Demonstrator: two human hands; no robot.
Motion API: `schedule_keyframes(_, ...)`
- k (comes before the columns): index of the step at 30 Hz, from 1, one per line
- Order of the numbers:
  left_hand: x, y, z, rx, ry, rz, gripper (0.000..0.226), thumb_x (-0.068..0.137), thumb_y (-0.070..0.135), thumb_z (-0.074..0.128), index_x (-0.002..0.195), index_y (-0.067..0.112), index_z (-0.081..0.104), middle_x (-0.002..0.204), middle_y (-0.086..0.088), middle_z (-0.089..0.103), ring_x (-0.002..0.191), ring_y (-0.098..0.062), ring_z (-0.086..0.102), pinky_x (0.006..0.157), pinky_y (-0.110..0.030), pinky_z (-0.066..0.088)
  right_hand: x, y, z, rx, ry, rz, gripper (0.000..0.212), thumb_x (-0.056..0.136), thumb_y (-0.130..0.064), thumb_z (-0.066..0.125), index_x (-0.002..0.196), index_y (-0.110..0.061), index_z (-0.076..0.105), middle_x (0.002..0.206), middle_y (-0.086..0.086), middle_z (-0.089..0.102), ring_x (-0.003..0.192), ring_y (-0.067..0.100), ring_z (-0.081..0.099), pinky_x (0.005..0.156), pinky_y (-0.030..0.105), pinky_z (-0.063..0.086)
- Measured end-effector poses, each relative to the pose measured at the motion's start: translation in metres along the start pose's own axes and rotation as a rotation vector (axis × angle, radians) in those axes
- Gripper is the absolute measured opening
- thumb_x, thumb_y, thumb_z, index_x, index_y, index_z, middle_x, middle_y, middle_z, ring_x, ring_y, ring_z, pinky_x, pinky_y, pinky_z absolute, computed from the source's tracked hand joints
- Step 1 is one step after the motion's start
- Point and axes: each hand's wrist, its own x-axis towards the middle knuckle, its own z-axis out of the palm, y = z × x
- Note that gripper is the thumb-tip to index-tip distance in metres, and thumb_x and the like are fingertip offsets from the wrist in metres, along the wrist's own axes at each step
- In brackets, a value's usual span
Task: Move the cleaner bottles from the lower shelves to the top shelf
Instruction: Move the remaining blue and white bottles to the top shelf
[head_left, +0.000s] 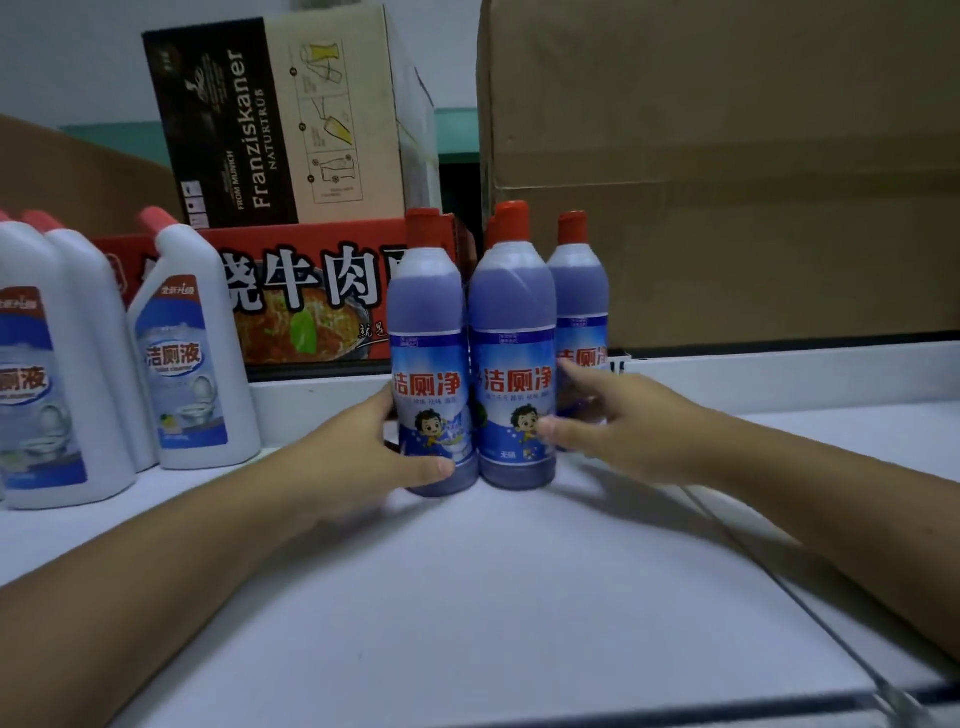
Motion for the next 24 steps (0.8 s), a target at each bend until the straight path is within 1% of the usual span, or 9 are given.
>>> schedule_keyframes(4,-0.021,0.02,-0.023,0.234,0.216,-0.043,0.088,0.064,0.056,0.071,0.14,0.027,0.04,0.139,0.004,0.05,0.117,-0.019,0.053,0.097,-0.039,0.045,-0.012,-0.009,-0.036,-0.046,0.173,0.01,0.036,0.087,-0.037,0.061,0.119,-0.022,0.06,0.104,-0.002,0.068,0.088,0.016,0.066,0.077,0.033,0.055)
schedule_keyframes(7,-0.049,0.033,-0.022,0.133,0.609,0.244,0.03,0.08,0.048,0.063,0.106,0.032,0.064,0.096,0.008,0.067,0.092,-0.013,0.061,0.081,-0.034,0.048,-0.055,-0.009,-0.059,0.021,0.224,-0.048,0.025,0.087,-0.031,0.061,0.108,-0.018,0.067,0.087,0.003,0.071,0.071,0.015,0.066,0.064,0.027,0.057)
schedule_keyframes(8,-0.062,0.037,-0.013,0.063,0.625,0.289,0.035,0.077,0.056,0.058,0.101,0.032,0.066,0.084,0.015,0.069,0.078,-0.005,0.063,0.073,-0.031,0.048,-0.077,-0.005,-0.063,0.019,0.232,-0.084,0.019,0.088,-0.028,0.061,0.1,-0.017,0.069,0.077,0.001,0.07,0.063,0.011,0.063,0.057,0.022,0.054)
schedule_keyframes(11,-0.095,0.036,0.044,-0.016,0.473,0.271,0.103,0.049,0.094,0.04,0.113,0.017,0.065,0.059,0.005,0.069,0.05,0.004,0.057,0.056,-0.024,0.043,-0.142,0.02,-0.074,-0.046,0.293,-0.196,0.011,0.087,-0.026,0.062,0.085,-0.019,0.07,0.06,-0.002,0.064,0.054,0.012,0.058,0.055,0.026,0.048)
schedule_keyframes(15,-0.159,0.071,0.168,0.007,0.336,0.745,0.016,0.088,0.035,0.055,0.089,0.025,0.067,0.07,0.011,0.061,0.063,0.002,0.052,0.062,-0.014,0.04,-0.22,0.056,-0.078,-0.066,0.509,-0.393,0.014,0.086,-0.014,0.06,0.079,-0.005,0.07,0.06,0.004,0.064,0.051,0.012,0.053,0.049,0.021,0.043)
schedule_keyframes(17,-0.17,0.081,0.219,-0.116,0.346,0.832,0.013,0.083,0.016,0.057,0.077,0.02,0.068,0.065,0.009,0.059,0.06,-0.006,0.055,0.059,-0.018,0.043,-0.255,0.078,-0.069,-0.068,0.557,-0.444,0.016,0.084,-0.008,0.06,0.073,-0.001,0.07,0.06,-0.002,0.059,0.05,0.003,0.048,0.05,0.013,0.038)
schedule_keyframes(20,-0.155,0.066,0.291,-0.322,0.13,0.427,0.013,0.08,0.024,0.059,0.074,0.031,0.069,0.072,0.008,0.066,0.061,-0.007,0.06,0.057,-0.025,0.05,-0.28,0.135,-0.05,-0.044,0.496,-0.242,0.018,0.083,-0.015,0.06,0.071,-0.007,0.071,0.056,-0.002,0.06,0.051,0.002,0.048,0.053,0.011,0.037)
schedule_keyframes(22,-0.141,0.045,0.34,-0.346,-0.065,0.1,0.031,0.083,0.015,0.063,0.067,0.041,0.068,0.066,0.013,0.066,0.062,-0.003,0.06,0.062,-0.028,0.05,-0.284,0.189,-0.031,-0.005,0.372,0.158,0.012,0.083,-0.021,0.061,0.077,-0.018,0.07,0.065,-0.001,0.066,0.058,0.003,0.056,0.057,0.018,0.042)
schedule_keyframes(24,-0.131,0.024,0.385,-0.211,-0.184,-0.041,0.037,0.086,0.008,0.06,0.069,0.04,0.066,0.073,0.012,0.067,0.074,-0.011,0.062,0.073,-0.031,0.05,-0.29,0.244,-0.003,-0.049,0.174,0.578,0.009,0.084,-0.029,0.059,0.088,-0.025,0.067,0.084,0.0,0.07,0.078,0.016,0.064,0.068,0.026,0.047)
